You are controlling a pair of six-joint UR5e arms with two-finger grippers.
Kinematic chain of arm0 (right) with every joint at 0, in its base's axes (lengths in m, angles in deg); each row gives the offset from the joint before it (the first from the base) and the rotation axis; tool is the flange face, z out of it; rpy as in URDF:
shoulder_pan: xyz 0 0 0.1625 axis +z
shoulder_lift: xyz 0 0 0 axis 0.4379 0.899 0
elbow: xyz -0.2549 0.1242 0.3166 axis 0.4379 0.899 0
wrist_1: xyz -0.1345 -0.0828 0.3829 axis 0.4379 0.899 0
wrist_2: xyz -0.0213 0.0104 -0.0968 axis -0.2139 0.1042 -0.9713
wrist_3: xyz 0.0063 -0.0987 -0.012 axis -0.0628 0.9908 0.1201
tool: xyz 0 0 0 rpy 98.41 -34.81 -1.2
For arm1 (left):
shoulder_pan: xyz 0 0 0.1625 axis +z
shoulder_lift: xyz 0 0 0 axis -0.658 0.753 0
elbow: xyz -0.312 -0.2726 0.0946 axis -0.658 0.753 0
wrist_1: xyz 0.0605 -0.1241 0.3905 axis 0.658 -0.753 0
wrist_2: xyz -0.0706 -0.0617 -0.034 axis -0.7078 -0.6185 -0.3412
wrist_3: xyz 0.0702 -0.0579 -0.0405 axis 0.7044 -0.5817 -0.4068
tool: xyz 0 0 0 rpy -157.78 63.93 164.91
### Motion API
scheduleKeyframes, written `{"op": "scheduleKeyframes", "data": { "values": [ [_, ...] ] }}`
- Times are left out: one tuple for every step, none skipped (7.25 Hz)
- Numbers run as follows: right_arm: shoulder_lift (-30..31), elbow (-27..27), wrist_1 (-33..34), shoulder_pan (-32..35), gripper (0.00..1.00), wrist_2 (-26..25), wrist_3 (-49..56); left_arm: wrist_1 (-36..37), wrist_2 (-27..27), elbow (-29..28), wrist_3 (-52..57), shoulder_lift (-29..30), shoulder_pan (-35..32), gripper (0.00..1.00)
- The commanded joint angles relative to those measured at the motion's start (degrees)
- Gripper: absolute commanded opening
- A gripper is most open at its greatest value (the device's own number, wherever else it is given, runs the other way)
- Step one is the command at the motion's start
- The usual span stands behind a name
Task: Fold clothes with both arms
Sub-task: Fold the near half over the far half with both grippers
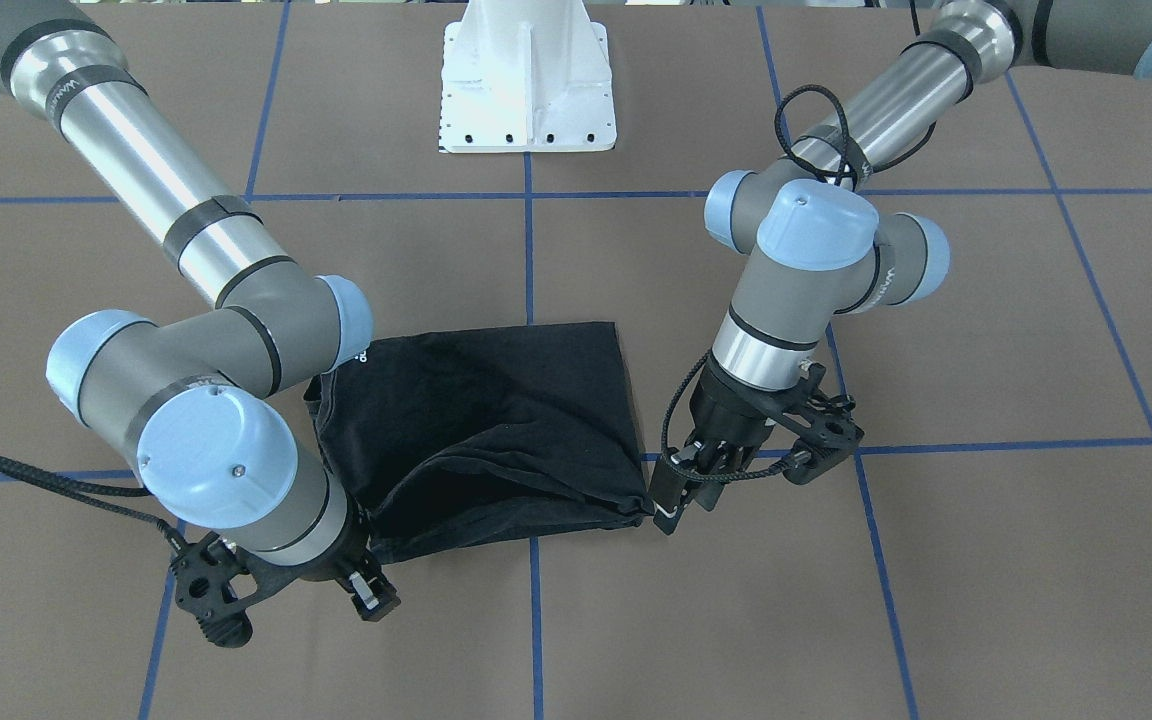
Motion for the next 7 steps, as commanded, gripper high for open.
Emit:
{"op": "scheduleKeyframes", "data": {
  "values": [
    [2.2,-8.3,1.7,-1.5,1.0,-0.4,-0.3,2.5,-2.6,3.5,3.2,-0.5,-1.4,1.0],
    [8.3,-19.6,5.5,-6.1,1.0,-2.7,-0.2,7.3,-2.8,8.2,7.6,-1.5,-1.8,1.0],
    [13.6,-28.6,8.9,-10.0,0.76,-7.1,-0.1,9.9,-3.8,13.7,10.8,-5.0,-2.3,1.0],
    [14.6,-31.9,12.2,-13.4,0.01,-10.7,0.0,10.0,-5.7,16.9,13.5,-8.6,-3.5,1.0],
    [14.6,-31.4,13.0,-16.2,0.0,-13.9,0.9,9.9,-6.6,18.5,14.6,-10.5,-4.2,1.0],
    [14.6,-30.8,13.2,-17.8,0.0,-17.0,3.5,10.0,-6.5,18.6,14.7,-10.7,-4.2,1.0],
    [14.5,-29.0,13.1,-17.7,0.0,-18.0,4.9,10.0,-6.6,18.6,14.7,-11.0,-4.2,1.0]
  ]
}}
